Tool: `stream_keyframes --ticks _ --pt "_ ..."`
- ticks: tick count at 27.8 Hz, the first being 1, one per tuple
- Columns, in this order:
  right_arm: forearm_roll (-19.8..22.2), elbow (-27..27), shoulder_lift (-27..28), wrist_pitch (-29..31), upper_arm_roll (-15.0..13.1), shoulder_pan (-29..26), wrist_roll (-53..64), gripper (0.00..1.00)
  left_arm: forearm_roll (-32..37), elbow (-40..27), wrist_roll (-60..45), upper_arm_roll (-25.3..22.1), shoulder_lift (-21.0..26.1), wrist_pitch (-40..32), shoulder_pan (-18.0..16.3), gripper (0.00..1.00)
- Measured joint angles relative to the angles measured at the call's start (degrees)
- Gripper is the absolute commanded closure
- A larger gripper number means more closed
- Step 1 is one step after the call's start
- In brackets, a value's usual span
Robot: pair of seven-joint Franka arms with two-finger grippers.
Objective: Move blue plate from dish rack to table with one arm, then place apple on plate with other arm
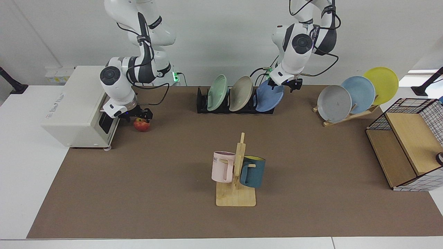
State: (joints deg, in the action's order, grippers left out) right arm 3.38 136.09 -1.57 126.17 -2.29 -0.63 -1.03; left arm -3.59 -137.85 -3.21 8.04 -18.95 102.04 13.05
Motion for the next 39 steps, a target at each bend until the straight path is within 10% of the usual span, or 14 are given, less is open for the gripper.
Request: stream_keyframes --ticks 5,9,17,39 --pt "0.0 0.5 2.0 1.7 0.0 0.0 0.0 0.07 -0.1 -0.7 -0.5 0.0 0.0 1.2 0.2 0.77" --pt "0.0 0.5 3.2 2.5 0.0 0.0 0.0 0.34 -0.1 -0.7 -0.7 0.0 0.0 1.7 0.2 1.0" --pt "0.0 0.4 3.3 2.5 0.1 0.0 0.0 0.91 0.0 1.3 -2.8 -0.4 -0.3 1.0 0.1 1.0" --pt "0.1 -8.7 -2.1 -9.2 0.8 1.3 0.0 0.96 5.3 17.0 -4.7 -1.8 -0.7 -6.6 -5.2 1.0"
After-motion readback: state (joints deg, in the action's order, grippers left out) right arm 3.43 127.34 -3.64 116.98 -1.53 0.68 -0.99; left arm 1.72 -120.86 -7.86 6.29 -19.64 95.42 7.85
